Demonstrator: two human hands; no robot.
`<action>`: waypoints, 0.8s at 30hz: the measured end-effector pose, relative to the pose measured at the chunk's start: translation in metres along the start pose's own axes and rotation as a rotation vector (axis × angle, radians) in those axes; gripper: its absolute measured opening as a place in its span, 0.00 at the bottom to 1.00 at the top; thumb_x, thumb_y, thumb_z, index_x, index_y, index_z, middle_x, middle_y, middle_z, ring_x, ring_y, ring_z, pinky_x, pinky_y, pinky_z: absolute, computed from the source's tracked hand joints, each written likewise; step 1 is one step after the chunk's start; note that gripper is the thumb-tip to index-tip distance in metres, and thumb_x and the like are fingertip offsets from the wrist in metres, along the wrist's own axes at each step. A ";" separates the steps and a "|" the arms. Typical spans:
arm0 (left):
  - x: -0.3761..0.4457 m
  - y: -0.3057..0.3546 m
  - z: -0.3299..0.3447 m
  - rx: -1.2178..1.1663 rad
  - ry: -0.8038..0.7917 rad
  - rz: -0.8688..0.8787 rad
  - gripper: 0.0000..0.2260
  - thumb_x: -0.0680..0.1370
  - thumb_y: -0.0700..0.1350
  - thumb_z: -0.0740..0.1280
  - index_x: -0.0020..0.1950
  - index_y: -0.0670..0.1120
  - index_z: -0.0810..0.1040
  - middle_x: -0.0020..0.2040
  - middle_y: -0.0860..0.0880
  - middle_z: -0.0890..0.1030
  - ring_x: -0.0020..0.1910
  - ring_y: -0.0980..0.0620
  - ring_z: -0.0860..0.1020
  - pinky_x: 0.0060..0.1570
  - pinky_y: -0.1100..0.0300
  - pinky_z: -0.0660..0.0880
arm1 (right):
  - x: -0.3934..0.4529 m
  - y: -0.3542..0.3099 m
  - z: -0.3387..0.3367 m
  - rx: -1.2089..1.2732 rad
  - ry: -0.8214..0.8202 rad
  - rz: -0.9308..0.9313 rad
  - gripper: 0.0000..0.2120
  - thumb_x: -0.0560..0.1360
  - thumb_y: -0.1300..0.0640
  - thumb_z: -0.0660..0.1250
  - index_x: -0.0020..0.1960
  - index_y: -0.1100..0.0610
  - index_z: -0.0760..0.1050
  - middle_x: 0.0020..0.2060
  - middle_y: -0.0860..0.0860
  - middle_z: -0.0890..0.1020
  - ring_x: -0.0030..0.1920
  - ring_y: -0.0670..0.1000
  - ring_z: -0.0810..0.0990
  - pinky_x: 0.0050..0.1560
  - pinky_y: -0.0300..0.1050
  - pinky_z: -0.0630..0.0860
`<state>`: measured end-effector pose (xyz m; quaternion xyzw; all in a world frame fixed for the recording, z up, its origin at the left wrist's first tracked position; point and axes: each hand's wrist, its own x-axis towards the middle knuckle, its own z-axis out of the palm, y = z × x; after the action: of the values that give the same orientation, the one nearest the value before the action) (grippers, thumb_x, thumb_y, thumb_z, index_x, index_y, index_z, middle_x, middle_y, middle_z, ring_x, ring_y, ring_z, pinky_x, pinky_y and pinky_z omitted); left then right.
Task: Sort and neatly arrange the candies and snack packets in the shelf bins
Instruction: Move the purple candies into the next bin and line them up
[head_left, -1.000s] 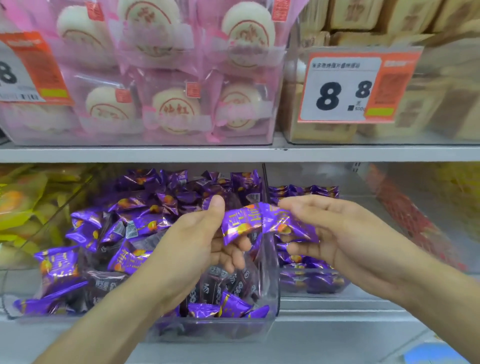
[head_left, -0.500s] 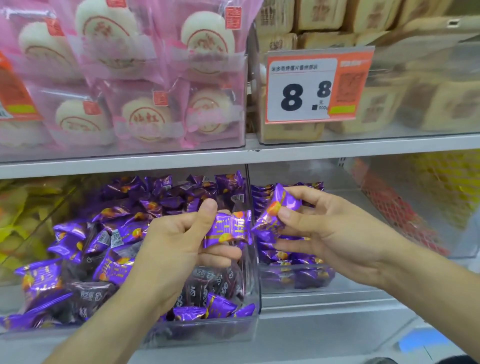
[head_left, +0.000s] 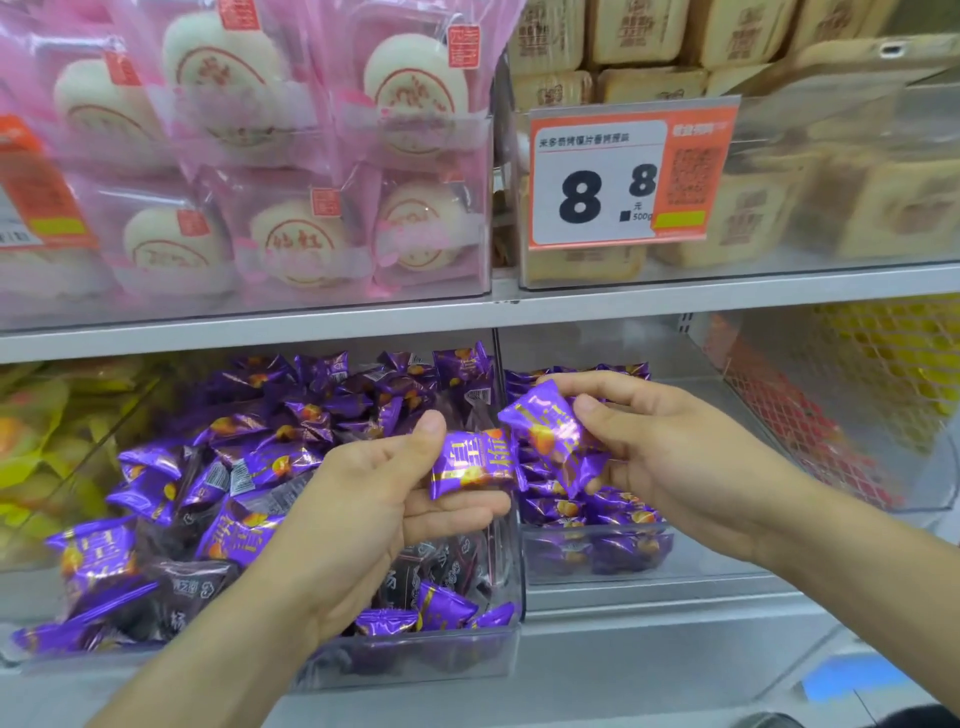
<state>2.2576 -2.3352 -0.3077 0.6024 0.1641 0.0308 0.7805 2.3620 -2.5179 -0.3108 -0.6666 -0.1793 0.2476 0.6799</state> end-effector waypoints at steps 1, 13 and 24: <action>-0.001 0.000 0.000 0.032 0.017 0.000 0.19 0.78 0.52 0.63 0.47 0.36 0.83 0.43 0.35 0.85 0.39 0.43 0.86 0.33 0.63 0.81 | -0.001 -0.001 0.000 -0.031 -0.018 -0.010 0.13 0.82 0.60 0.60 0.55 0.53 0.83 0.50 0.64 0.83 0.44 0.56 0.79 0.49 0.56 0.73; -0.005 -0.001 0.009 0.227 0.040 0.059 0.18 0.79 0.51 0.61 0.44 0.39 0.81 0.34 0.36 0.84 0.24 0.49 0.82 0.22 0.67 0.73 | 0.004 0.011 0.004 -0.012 0.122 -0.082 0.07 0.79 0.58 0.65 0.49 0.60 0.80 0.37 0.58 0.84 0.35 0.52 0.79 0.41 0.45 0.78; -0.005 -0.001 0.008 0.024 -0.133 -0.001 0.22 0.73 0.55 0.66 0.50 0.36 0.84 0.48 0.37 0.85 0.47 0.40 0.85 0.44 0.57 0.83 | 0.001 0.014 0.013 -0.252 0.164 -0.417 0.05 0.78 0.59 0.67 0.44 0.55 0.80 0.38 0.48 0.85 0.36 0.43 0.79 0.40 0.36 0.77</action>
<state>2.2553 -2.3441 -0.3059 0.6123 0.1125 -0.0119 0.7825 2.3541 -2.5063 -0.3241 -0.7125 -0.2867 0.0227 0.6400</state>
